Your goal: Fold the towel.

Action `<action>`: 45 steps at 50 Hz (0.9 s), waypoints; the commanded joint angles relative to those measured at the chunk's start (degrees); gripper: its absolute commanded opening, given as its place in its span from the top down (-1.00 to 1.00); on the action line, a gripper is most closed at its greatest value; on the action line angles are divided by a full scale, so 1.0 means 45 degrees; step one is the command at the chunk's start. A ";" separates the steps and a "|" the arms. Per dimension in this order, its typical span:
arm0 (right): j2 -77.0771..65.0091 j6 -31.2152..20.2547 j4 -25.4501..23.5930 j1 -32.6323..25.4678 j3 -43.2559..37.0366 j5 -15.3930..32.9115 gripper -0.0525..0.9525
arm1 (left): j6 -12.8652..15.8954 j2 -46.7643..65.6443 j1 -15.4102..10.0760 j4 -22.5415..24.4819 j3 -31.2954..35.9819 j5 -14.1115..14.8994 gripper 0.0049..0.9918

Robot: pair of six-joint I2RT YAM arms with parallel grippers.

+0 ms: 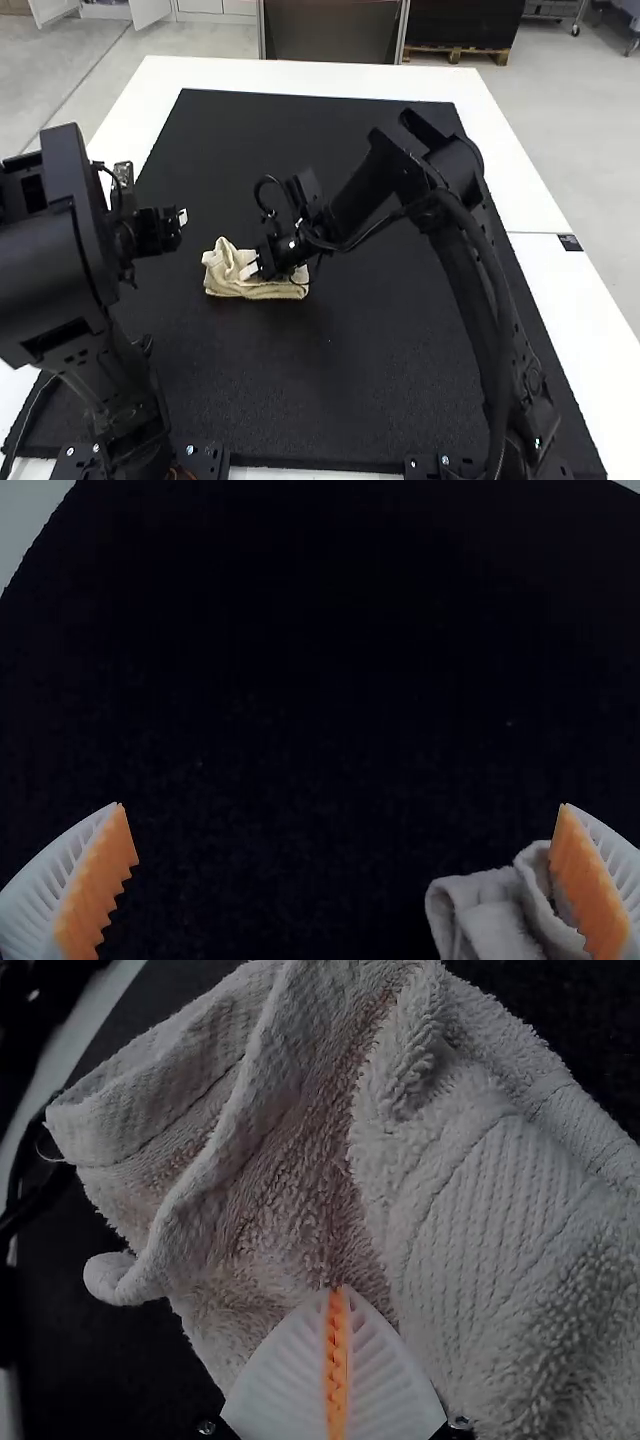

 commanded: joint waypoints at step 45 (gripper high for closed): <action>-1.2851 0.2726 0.0007 -0.6511 -0.1665 0.1528 0.93 | -0.4787 -0.4279 -0.4505 -0.1901 0.5616 -0.2789 -0.93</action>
